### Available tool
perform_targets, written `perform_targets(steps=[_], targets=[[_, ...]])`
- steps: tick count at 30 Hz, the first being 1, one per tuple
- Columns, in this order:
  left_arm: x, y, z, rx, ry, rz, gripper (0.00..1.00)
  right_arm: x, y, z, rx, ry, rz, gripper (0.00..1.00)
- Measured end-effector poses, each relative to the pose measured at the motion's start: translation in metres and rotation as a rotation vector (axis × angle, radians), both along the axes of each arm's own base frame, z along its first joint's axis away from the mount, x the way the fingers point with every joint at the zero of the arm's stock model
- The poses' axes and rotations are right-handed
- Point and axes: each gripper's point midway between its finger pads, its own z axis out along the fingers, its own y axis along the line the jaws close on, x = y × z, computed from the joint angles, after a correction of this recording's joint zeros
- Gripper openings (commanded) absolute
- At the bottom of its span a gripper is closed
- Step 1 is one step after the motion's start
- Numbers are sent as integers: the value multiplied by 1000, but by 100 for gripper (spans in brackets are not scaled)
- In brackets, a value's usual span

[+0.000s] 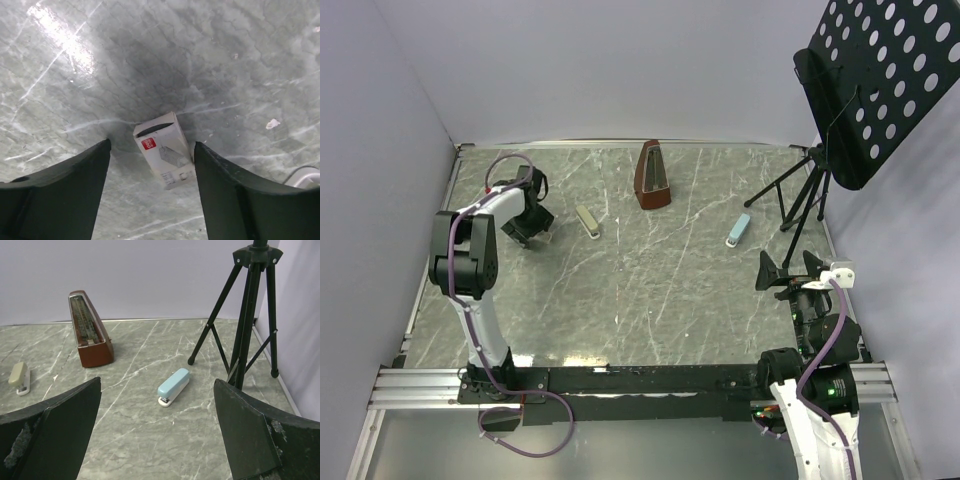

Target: Load the staples into the stapler

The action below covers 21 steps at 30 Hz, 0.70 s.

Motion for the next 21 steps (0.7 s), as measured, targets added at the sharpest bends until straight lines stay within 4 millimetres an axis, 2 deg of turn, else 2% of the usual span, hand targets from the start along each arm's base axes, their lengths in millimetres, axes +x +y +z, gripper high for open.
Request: perform_targets(steps=[13, 21], targets=[[-6, -8, -2, 36, 20, -29, 49, 0, 0, 0, 0, 0, 0, 100], [-13, -11, -4, 59, 10, -55, 46, 0, 0, 0, 0, 0, 0, 100]])
